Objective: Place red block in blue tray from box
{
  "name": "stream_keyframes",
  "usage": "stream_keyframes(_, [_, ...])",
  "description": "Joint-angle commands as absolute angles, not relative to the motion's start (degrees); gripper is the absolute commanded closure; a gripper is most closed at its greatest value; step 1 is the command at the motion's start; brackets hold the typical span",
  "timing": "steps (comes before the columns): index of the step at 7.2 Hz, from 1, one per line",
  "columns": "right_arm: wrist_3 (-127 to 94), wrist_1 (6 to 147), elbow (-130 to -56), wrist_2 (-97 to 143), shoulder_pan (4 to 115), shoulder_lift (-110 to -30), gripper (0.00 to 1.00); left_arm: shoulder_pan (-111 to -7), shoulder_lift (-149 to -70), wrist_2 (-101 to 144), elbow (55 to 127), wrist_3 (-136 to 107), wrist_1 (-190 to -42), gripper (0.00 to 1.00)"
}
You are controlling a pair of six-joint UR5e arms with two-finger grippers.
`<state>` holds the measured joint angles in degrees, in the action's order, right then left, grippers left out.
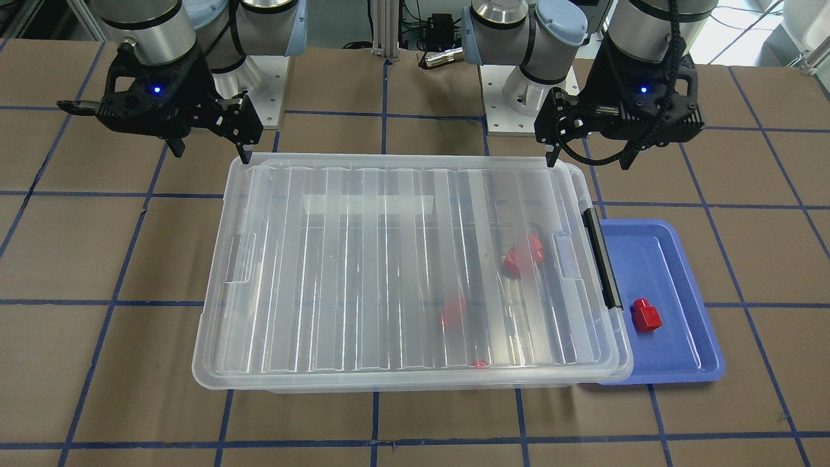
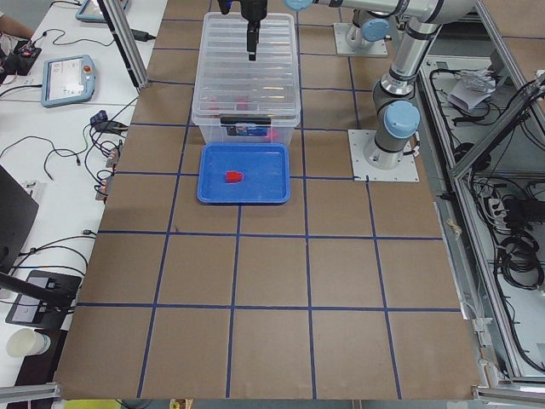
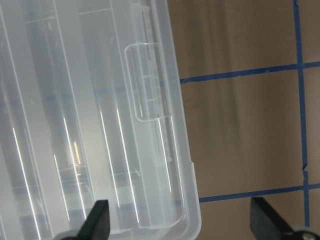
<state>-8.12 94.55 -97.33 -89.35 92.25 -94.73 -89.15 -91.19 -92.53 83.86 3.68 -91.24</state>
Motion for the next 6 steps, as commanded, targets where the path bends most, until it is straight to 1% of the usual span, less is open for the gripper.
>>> stream_keyframes(1, [-5.5,93.0,-96.8,-88.1,92.2,-94.7,0.0,-88.2,-91.1,-92.4,85.2,3.8,-87.7,0.0])
stream_keyframes(5, [-5.4,91.2,-96.8,-89.2,90.4,-95.0,0.0,-88.8,-90.4,-91.1,85.4,3.8,-87.9,0.0])
stream_keyframes(6, [-5.2,91.3,-96.8,-89.7,90.4,-95.6,0.0,-88.9,-91.2,-90.9,85.3,3.8,-87.8,0.0])
